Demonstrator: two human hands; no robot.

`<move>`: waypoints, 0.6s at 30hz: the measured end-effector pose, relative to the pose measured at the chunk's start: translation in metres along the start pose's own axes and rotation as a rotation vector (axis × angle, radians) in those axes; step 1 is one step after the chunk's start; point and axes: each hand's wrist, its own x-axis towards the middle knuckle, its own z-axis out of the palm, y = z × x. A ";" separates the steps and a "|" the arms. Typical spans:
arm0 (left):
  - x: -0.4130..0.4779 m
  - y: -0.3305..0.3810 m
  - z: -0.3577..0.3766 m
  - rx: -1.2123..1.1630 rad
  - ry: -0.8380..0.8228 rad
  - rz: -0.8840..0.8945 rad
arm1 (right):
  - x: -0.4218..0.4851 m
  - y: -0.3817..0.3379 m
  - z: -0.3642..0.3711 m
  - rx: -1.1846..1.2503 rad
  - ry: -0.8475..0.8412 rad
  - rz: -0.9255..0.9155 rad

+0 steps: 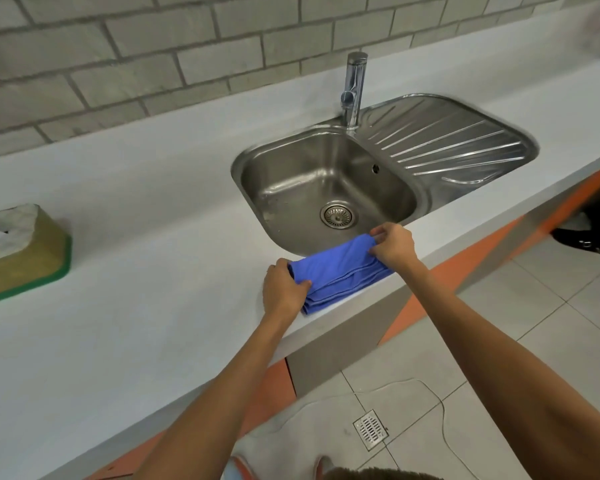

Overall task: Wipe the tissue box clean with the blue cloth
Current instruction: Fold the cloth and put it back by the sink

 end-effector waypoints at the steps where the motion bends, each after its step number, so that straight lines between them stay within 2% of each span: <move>1: 0.000 0.000 0.001 0.077 0.012 0.017 | -0.001 -0.001 0.000 -0.050 0.010 -0.022; 3: 0.001 0.000 0.000 0.193 0.040 0.039 | -0.003 -0.006 0.000 -0.128 0.052 -0.074; 5: 0.001 -0.001 -0.006 0.189 0.076 0.036 | -0.006 -0.019 0.003 -0.125 0.075 -0.137; 11: 0.007 -0.013 -0.059 -0.197 0.152 -0.088 | -0.027 -0.098 0.043 0.054 -0.059 -0.281; 18: 0.017 -0.055 -0.165 -0.355 0.312 -0.155 | -0.066 -0.197 0.122 0.118 -0.246 -0.418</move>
